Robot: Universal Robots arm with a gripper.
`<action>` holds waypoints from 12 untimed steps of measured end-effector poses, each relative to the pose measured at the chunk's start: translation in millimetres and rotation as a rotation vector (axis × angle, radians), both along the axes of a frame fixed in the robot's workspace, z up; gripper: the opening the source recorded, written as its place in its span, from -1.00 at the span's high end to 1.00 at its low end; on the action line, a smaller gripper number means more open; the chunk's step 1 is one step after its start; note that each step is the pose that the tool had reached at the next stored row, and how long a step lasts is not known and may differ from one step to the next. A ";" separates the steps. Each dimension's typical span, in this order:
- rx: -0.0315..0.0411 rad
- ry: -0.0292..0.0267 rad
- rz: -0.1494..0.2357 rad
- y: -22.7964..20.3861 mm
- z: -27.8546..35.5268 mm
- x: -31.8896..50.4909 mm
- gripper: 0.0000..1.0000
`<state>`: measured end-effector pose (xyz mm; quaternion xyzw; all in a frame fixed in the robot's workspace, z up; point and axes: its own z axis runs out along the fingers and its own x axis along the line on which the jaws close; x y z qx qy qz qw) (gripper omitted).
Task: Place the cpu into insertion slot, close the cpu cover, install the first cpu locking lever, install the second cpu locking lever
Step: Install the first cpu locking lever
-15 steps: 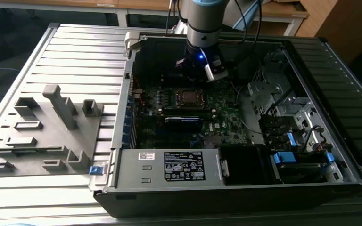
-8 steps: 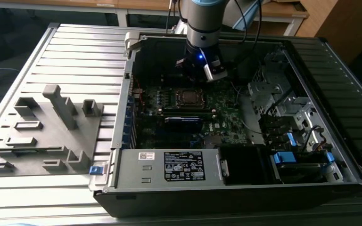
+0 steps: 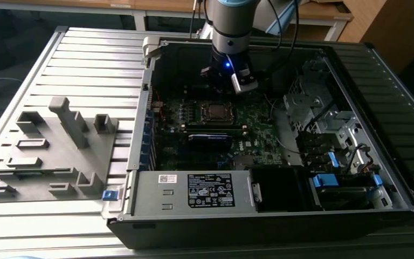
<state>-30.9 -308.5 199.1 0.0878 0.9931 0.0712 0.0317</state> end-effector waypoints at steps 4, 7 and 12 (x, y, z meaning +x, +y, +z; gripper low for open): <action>-0.0001 0.0001 -0.007 0.2 0.0 -1.5 0.79; -0.0002 0.0001 -0.010 0.2 -0.1 -2.0 0.79; -0.0001 -0.0001 -0.037 0.6 -0.4 -2.3 0.79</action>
